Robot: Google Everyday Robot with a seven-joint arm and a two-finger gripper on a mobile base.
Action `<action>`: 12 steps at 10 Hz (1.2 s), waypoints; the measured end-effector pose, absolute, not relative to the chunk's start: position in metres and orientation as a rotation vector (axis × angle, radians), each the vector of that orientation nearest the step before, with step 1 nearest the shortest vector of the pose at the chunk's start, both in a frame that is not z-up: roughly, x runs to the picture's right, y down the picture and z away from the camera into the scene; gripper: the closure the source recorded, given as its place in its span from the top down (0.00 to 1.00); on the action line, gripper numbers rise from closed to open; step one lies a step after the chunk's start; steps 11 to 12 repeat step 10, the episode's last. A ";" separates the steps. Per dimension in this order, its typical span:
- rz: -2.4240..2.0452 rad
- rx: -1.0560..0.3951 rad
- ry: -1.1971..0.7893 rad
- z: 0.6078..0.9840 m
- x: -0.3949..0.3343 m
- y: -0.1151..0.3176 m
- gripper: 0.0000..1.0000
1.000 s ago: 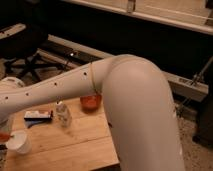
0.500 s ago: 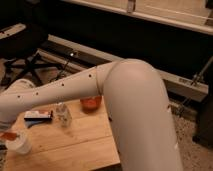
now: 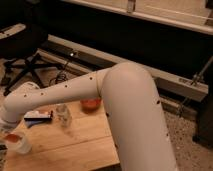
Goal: Place the pepper in the ceramic cup
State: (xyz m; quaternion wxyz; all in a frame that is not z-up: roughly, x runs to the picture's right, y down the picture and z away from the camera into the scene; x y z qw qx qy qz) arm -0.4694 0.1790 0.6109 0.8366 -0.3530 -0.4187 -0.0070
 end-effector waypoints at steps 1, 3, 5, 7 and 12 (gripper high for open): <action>-0.020 -0.759 -0.888 0.613 -0.470 0.180 0.42; -0.028 -0.767 -0.883 0.617 -0.469 0.178 0.63; -0.037 -0.763 -0.866 0.621 -0.467 0.175 0.78; -0.040 -0.758 -0.849 0.624 -0.466 0.173 0.80; -0.044 -0.757 -0.841 0.624 -0.466 0.172 0.80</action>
